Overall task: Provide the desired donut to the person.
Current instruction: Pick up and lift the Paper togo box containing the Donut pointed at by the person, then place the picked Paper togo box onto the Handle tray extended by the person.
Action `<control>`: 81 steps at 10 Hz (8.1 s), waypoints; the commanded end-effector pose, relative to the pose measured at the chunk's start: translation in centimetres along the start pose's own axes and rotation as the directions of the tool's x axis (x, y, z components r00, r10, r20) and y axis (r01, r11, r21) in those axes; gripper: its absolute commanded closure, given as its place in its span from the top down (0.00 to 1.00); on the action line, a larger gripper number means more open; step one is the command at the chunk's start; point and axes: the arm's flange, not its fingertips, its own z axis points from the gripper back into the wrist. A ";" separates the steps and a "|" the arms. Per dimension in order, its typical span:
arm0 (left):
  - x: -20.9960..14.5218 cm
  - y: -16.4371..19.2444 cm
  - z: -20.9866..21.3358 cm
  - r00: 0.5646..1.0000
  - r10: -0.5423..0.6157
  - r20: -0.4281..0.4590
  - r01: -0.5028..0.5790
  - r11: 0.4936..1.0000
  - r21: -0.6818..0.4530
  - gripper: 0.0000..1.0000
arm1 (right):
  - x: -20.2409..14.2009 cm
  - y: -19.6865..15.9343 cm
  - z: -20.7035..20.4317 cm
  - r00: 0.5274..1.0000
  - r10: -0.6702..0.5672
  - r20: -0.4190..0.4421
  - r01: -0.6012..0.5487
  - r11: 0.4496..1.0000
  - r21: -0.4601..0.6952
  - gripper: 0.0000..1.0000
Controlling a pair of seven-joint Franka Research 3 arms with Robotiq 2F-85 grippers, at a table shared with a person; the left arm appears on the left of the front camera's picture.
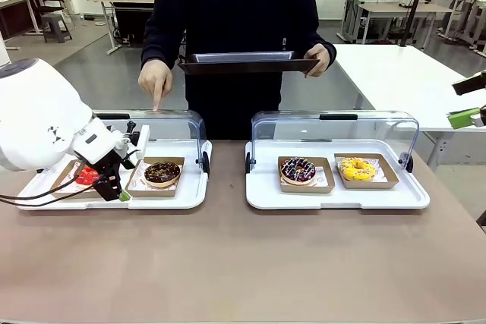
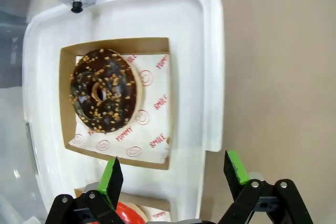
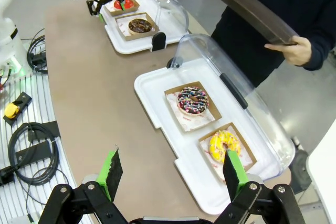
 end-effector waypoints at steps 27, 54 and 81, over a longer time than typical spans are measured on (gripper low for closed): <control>0.2 -8.6 8.5 0.999 0.031 0.019 -0.030 0.998 -0.049 0.00 | -0.1 0.0 -0.2 1.000 0.011 0.001 -0.011 1.000 0.013 1.00; 2.2 -11.2 25.7 0.990 0.138 0.026 -0.137 0.990 -0.039 0.00 | -0.1 0.0 -0.2 1.000 0.011 0.001 -0.011 1.000 0.013 1.00; 17.9 15.0 13.5 0.979 -0.131 -0.153 0.110 0.984 -0.137 0.02 | -0.1 0.0 -0.2 1.000 0.011 0.001 -0.011 1.000 0.013 1.00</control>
